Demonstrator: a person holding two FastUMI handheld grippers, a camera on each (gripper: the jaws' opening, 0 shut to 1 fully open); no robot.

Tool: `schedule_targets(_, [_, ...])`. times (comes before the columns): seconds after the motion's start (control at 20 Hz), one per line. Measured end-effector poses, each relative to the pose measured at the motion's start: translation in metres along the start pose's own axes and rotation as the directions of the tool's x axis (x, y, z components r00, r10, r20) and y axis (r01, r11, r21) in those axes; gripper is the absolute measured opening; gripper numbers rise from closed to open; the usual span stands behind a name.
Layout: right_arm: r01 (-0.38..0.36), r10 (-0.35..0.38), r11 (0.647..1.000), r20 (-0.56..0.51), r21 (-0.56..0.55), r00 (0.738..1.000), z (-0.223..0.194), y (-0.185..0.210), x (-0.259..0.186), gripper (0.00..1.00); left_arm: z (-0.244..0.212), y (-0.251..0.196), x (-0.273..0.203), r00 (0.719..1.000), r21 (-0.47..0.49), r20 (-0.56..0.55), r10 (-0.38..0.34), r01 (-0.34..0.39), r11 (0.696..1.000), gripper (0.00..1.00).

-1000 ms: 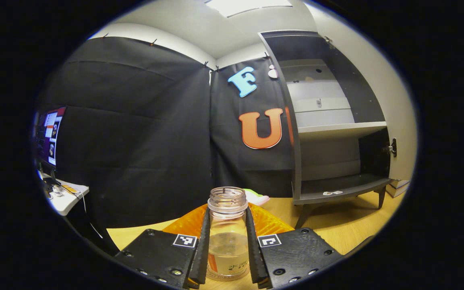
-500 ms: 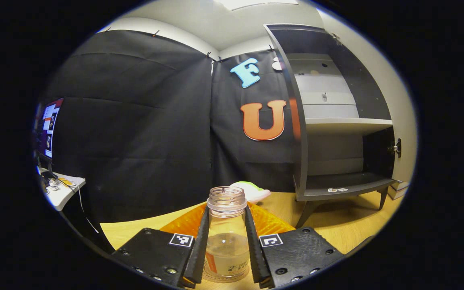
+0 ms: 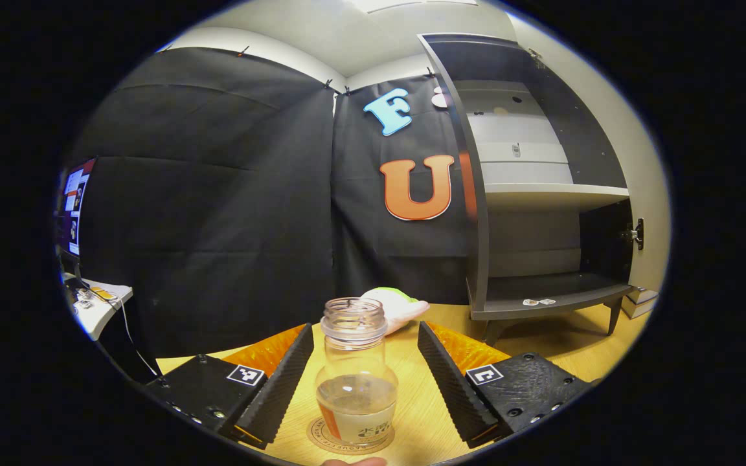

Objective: Open the cabinet door with the right hand, grasp the bottle in the cabinet with the left hand and place it on the coaster, then close the cabinet door with the right hand.

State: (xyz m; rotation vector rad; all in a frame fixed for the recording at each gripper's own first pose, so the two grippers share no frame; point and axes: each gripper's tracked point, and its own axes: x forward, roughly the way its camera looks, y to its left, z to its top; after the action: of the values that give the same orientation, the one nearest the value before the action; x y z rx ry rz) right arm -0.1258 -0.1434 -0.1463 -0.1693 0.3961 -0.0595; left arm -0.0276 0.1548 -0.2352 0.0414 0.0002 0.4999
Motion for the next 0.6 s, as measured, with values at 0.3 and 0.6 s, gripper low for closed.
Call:
schedule_targets(0.3, [0.010, -0.010, 1.000, -0.001, -0.018, 1.000, -0.003, -0.002, -0.001, 1.00, 0.017, 0.012, -0.007, 0.999, 0.020, 0.040, 0.031, -0.031, 0.999, 1.00])
schedule_targets(0.6, [0.067, -0.068, 0.995, 0.020, 0.071, 0.997, -0.001, -0.026, -0.006, 1.00, 0.045, 0.020, -0.046, 1.000, 0.067, 0.017, -0.018, 0.017, 0.998, 0.97])
